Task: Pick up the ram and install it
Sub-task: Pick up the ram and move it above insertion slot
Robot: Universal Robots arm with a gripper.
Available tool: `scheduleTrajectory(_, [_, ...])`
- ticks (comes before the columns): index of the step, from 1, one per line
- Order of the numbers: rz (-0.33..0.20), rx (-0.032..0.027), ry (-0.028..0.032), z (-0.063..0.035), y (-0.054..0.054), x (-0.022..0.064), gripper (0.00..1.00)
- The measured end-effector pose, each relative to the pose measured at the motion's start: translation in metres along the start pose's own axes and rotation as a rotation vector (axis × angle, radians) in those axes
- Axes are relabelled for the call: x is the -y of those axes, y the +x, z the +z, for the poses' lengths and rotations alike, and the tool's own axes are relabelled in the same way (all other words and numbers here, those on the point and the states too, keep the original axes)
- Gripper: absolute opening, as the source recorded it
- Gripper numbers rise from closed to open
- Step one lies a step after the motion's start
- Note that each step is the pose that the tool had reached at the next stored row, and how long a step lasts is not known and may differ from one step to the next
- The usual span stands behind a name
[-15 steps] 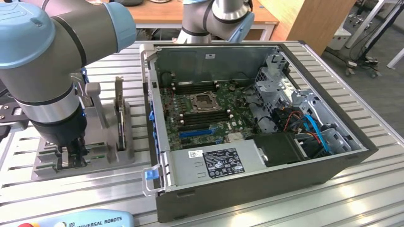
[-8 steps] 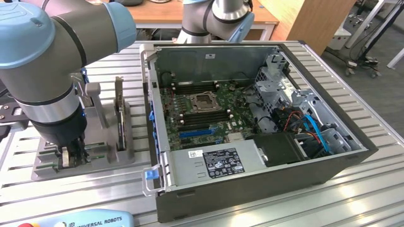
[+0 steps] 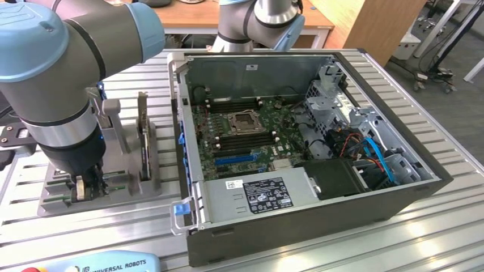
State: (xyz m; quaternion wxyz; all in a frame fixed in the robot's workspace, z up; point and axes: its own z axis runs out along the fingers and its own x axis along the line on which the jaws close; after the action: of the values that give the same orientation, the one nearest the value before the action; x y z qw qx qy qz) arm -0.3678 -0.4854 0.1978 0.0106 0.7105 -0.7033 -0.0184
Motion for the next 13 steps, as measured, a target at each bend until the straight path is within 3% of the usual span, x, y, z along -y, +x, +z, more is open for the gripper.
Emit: scheduleTrajectory(13, [0.0, -0.0001, 0.0001, -0.0033, 0.0, -0.0001, 0.21])
